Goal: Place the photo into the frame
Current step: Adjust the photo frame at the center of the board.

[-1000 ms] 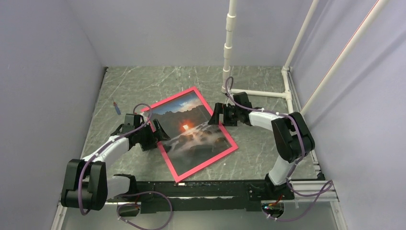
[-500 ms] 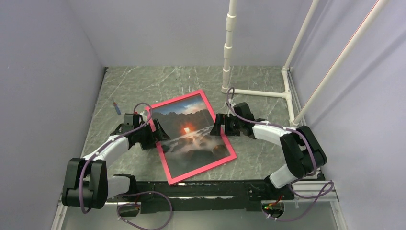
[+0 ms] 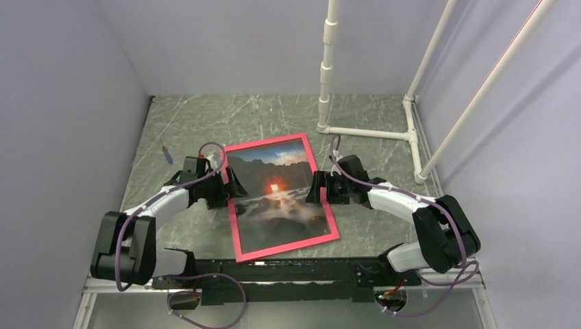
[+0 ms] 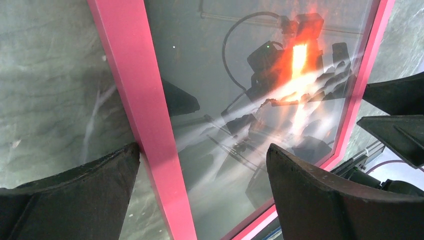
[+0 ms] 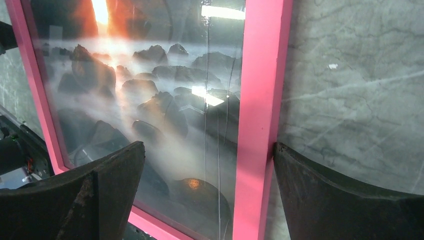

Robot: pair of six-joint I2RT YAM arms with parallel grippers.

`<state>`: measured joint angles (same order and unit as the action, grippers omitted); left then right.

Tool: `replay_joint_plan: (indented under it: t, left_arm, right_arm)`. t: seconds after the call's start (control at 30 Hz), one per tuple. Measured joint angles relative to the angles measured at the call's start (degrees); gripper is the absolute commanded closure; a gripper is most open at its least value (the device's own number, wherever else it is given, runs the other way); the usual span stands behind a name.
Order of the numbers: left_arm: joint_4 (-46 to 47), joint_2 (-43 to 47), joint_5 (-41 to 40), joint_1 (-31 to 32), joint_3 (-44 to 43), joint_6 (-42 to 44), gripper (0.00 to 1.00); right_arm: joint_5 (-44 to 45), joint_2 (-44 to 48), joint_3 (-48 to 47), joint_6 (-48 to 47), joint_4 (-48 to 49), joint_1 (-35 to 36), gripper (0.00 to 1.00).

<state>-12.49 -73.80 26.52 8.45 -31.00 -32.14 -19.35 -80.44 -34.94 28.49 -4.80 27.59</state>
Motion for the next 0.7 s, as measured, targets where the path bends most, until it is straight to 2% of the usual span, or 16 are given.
replay_joint_plan:
  t: [0.47, 0.7]
  left_arm:
    - [1.9, -9.0, -5.5, 6.4, -8.2, -0.4, 0.01]
    - [1.0, -11.2, -7.0, 7.4, -10.8, -0.5, 0.01]
  right_arm:
    - [2.0, 5.7, 3.2, 1.1, -4.2, 0.0, 0.00]
    - [2.2, 6.6, 3.5, 1.3, -5.5, 0.2, 0.00]
